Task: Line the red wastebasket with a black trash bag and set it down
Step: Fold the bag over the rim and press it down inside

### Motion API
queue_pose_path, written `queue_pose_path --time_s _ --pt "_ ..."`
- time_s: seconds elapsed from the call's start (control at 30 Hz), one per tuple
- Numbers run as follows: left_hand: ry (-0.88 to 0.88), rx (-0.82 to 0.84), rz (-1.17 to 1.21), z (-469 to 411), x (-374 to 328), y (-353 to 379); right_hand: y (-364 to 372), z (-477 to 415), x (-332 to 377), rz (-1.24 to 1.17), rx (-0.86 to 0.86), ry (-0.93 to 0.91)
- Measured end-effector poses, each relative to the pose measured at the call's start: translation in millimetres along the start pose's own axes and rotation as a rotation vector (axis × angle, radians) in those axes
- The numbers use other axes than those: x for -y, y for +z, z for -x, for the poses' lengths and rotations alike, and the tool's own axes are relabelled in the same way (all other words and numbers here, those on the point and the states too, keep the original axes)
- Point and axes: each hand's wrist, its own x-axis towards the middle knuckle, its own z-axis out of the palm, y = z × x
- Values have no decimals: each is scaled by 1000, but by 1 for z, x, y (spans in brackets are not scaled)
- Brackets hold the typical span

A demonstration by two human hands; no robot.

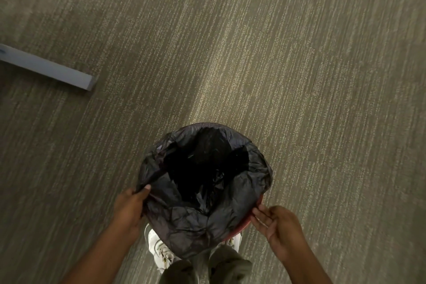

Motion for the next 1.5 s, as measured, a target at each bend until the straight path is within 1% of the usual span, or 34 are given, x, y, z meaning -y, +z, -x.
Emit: queue_pose_path --time_s 0.07,0.1,0.13,0.17,0.23,0.27,0.33,0.43,0.5,0.6,0.67,0.77,0.9,1.03,1.13,1.27,1.4,1.5 --pt "-67 70 101 0 3 -8 -2 4 -4 -176 -12 27" --pt "-86 100 131 0 5 -11 -3 6 -6 -192 -23 17" --pt "-97 125 152 -1 8 -14 -2 9 -8 -145 -42 -13" --pt "-102 145 161 -1 10 -15 1 11 -8 -25 -62 -65" --pt "-104 185 154 2 15 -17 13 15 -6 273 -49 -197" --pt "-108 207 145 4 17 -17 22 17 -6 381 -39 -228" --pt "-117 244 130 11 22 -15 39 21 -10 461 7 -184" --pt "-115 233 155 19 29 -13 58 21 -19 379 75 -91" --pt "-123 231 180 21 32 -13 61 19 -24 236 134 -89" --pt "-134 251 216 20 36 -19 49 17 -29 -39 240 -62" --pt "-146 269 259 19 39 -24 34 14 -35 -135 233 -50" --pt "-151 274 308 16 45 -31 13 11 -44 -167 193 -51" --pt "-120 277 315 9 56 -34 -4 5 -48 -194 163 -77" --pt "-123 284 360 6 66 -30 -17 -2 -65 -246 145 -25" --pt "-94 241 355 0 73 -30 -18 -3 -77 -241 156 -32" --pt "-28 110 273 -15 79 -29 -15 -10 -87 -89 178 -60" --pt "-14 -71 174 -38 79 -22 -10 -19 -92 118 57 -102" --pt "-22 -117 118 -49 76 -12 -8 -23 -89 354 -22 -132"
